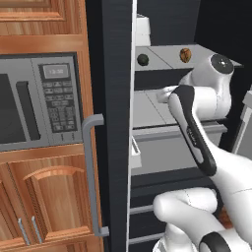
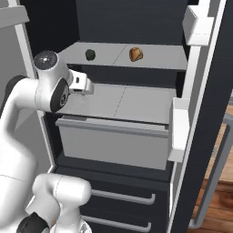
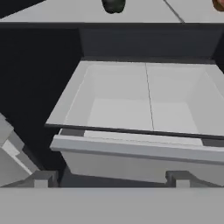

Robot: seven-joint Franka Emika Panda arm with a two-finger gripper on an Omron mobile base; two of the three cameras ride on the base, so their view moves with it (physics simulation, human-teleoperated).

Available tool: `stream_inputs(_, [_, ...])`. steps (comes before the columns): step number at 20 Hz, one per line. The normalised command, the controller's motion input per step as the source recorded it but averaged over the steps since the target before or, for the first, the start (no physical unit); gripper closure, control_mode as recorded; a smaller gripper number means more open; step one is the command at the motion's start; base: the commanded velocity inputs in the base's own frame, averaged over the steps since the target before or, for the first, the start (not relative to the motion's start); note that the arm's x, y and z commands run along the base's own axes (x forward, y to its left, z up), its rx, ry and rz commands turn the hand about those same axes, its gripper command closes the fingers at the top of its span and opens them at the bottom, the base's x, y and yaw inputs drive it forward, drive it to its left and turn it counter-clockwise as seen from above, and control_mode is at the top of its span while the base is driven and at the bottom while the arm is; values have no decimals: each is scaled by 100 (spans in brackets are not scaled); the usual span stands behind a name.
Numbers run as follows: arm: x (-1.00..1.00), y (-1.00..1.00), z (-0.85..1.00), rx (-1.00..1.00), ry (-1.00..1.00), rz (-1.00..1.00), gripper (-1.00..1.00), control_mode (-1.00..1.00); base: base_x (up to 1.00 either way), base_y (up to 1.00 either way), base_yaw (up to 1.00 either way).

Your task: Move the bell pepper and bread from the top shelf to the second highest shelf to make space. Then, place the pitcher from the counter on the cleared top shelf.

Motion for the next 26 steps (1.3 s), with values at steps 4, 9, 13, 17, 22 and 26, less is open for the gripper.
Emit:
stream_inputs(4, [23,0,80,4,-36,0,-100,-100,0,0,0])
stream_inputs(9, [37,1,73,1,-27,0,-100,-100,0,0,0])
stream_inputs(13, [47,0,45,0,-7,0,-100,-100,0,0,0])
stream_inputs(17, [50,9,20,0,3,0,-100,-100,0,0,0])
stream_inputs(22, [71,8,6,0,9,0,-100,-100,0,0,0])
stream_inputs(26, [62,0,-1,0,2,0,-100,-100,0,0,0])
